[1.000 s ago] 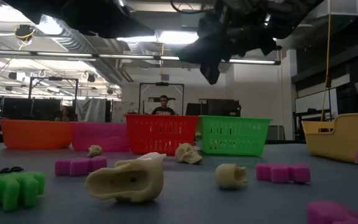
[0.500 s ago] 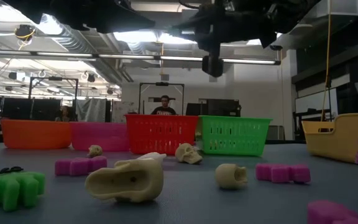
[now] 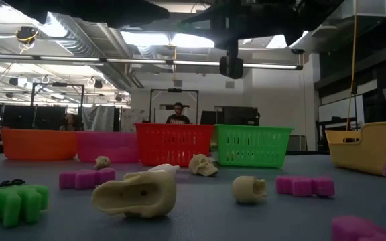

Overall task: Sort Halloween decoration
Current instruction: Put the green skeleton toy into the orange bowl

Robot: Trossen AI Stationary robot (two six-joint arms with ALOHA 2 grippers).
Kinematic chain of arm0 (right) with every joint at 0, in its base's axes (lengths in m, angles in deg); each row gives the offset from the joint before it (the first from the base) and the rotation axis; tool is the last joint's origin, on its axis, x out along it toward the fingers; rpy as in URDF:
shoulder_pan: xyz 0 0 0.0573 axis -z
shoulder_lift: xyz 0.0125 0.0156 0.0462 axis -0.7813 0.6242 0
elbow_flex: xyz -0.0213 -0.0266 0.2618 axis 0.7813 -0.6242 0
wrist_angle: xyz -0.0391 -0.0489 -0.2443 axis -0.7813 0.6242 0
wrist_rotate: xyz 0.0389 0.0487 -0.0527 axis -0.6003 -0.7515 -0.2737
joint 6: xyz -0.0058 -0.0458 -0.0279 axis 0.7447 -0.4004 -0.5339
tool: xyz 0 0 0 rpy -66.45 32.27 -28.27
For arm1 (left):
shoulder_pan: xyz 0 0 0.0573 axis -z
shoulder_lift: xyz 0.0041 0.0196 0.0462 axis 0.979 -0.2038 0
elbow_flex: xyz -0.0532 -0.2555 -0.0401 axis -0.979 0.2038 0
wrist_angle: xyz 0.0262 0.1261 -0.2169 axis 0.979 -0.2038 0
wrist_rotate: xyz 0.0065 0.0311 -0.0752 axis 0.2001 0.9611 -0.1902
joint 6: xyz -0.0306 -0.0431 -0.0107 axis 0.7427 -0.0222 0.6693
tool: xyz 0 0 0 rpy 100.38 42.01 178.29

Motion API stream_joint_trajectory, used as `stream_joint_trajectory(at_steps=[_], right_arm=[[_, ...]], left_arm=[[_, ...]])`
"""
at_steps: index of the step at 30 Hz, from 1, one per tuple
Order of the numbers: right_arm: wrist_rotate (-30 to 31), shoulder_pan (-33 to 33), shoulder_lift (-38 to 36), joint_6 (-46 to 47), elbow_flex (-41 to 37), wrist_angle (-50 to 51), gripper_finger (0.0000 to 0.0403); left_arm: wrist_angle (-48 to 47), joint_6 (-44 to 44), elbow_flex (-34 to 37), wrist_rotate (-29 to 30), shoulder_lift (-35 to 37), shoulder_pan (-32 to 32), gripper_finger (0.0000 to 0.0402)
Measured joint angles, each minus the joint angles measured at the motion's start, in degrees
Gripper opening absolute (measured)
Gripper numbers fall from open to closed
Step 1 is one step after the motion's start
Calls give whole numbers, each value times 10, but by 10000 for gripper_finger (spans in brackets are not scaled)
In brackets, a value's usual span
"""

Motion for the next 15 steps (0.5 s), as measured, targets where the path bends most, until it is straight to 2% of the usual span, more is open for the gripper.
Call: stream_joint_trajectory(at_steps=[4,11,15], right_arm=[[42,-12,0,-4,0,-2,49],[51,-16,0,-10,0,-14,49],[78,-35,0,-38,0,-14,49]], left_arm=[[0,0,0,-22,0,0,137],[-1,0,0,-31,0,0,137],[-2,0,0,-31,0,0,137]])
